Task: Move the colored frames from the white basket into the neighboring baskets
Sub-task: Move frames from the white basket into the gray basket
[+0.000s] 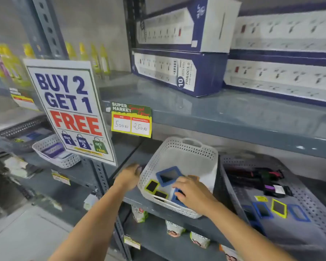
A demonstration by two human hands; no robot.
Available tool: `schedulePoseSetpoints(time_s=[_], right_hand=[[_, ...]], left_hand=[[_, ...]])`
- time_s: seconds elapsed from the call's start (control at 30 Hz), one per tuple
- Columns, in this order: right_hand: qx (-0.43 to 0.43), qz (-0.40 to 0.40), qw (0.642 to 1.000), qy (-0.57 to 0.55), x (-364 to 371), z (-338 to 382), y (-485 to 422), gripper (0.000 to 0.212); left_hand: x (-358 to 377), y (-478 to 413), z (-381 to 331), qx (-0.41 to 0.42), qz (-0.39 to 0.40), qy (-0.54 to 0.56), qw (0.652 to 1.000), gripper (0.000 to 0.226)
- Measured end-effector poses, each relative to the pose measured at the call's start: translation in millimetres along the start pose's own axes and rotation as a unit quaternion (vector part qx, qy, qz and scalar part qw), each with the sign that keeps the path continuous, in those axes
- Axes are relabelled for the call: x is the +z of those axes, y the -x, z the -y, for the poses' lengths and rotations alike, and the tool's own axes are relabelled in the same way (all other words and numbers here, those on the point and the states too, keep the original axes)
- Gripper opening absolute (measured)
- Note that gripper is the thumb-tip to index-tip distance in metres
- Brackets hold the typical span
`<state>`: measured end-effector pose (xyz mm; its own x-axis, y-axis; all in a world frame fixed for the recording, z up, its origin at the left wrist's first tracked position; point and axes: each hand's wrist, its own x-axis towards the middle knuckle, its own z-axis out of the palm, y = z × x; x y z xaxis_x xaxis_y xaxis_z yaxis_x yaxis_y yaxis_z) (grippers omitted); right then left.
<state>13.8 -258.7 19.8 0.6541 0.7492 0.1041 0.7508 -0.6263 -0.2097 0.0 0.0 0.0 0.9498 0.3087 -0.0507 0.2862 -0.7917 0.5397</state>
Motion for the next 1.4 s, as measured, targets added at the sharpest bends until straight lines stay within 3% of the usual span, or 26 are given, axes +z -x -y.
schedulePoseSetpoints(time_s=[0.23,0.33,0.47,0.8,0.97,1.07,1.17,1.4], right_hand=[[-0.151,0.122,0.976,0.103,37.7,-3.9,-66.1,0.032],[-0.176,0.173,0.964,0.102,43.7,-3.4,-76.8,0.039],[-0.156,0.241,0.956,0.063,40.6,-0.2,-85.4,0.03],[-0.156,0.204,0.965,0.053,36.2,-4.0,-86.5,0.026],[-0.106,0.157,0.982,0.006,30.1,-22.0,-79.0,0.045],[-0.054,0.105,0.991,-0.059,14.0,-47.6,-66.6,0.044],[-0.004,0.061,0.994,-0.094,-12.5,-84.1,-38.5,0.034],[0.211,-0.01,0.974,-0.079,-70.4,-177.7,95.9,0.066]], left_hand=[[18.1,-10.1,12.3,0.025,-0.022,-0.038,0.999,0.045],[19.4,-10.9,12.3,0.038,-0.024,-0.037,0.998,0.049],[21.6,-13.0,18.3,0.033,-0.011,-0.064,0.997,0.055],[19.6,-11.4,16.0,0.065,-0.024,-0.117,0.991,0.064],[17.5,-14.0,9.8,0.081,-0.035,-0.183,0.979,0.077],[15.6,-24.7,-12.7,0.086,-0.04,-0.213,0.972,0.063],[28.2,-32.9,-61.7,0.117,-0.059,-0.184,0.974,0.063],[134.2,-5.4,-217.5,0.24,-0.038,-0.022,0.97,0.064]])
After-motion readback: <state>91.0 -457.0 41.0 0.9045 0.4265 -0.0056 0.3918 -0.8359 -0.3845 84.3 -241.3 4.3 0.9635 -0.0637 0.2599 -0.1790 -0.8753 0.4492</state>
